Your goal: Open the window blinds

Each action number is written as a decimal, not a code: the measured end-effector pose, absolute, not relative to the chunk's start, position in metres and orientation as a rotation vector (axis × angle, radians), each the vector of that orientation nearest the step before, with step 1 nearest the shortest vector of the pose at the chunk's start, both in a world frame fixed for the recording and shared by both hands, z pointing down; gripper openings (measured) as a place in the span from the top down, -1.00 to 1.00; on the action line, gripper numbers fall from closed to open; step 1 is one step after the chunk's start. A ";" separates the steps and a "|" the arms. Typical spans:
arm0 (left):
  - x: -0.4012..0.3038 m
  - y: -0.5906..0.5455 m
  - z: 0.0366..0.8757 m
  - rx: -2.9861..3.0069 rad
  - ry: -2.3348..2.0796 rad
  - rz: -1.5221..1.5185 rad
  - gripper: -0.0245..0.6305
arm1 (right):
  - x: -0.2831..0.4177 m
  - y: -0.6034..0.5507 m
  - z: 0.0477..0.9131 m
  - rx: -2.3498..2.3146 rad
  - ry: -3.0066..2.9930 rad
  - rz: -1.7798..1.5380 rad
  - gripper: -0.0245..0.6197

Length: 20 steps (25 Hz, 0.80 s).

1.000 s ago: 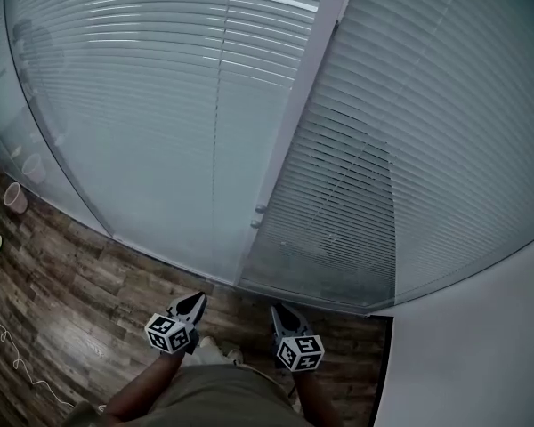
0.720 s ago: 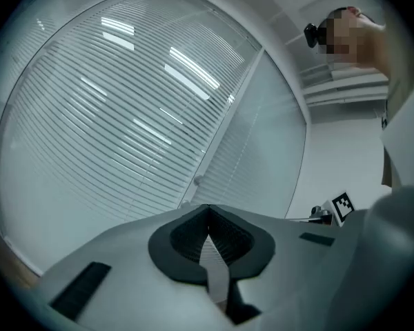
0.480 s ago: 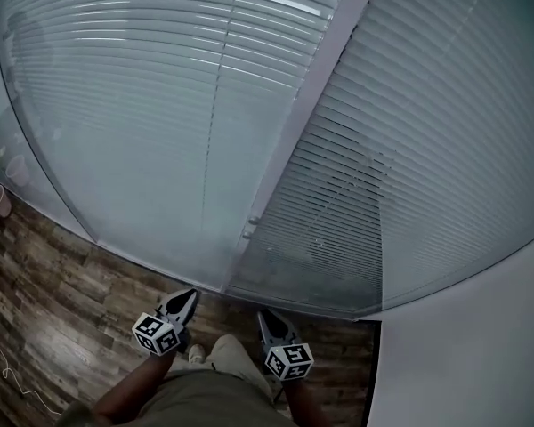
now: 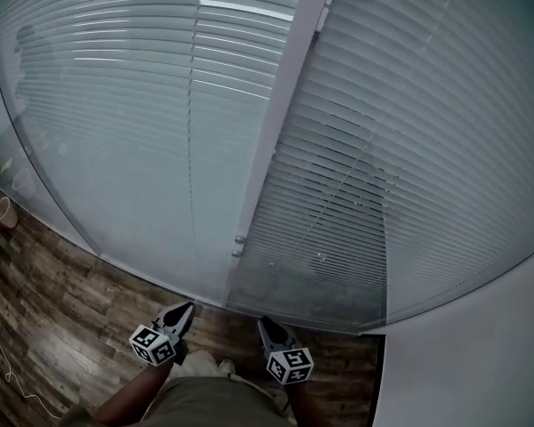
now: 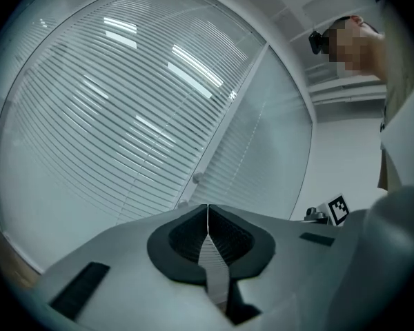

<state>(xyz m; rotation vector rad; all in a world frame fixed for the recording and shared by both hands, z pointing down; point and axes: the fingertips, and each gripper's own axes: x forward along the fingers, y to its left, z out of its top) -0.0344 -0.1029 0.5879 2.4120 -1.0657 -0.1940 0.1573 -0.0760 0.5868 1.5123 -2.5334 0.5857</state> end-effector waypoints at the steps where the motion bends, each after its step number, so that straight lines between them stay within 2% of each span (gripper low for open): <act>1: -0.034 -0.105 0.587 2.408 -1.074 -0.193 0.88 | 0.164 -0.081 0.587 1.517 -2.525 0.587 0.76; 12: -0.039 -0.123 0.616 2.385 -1.082 -0.184 0.88 | 0.162 -0.097 0.610 1.559 -2.486 0.585 0.76; 20: -0.071 -0.166 0.607 2.520 -1.009 -0.133 0.88 | 0.117 -0.137 0.595 1.601 -2.527 0.549 0.76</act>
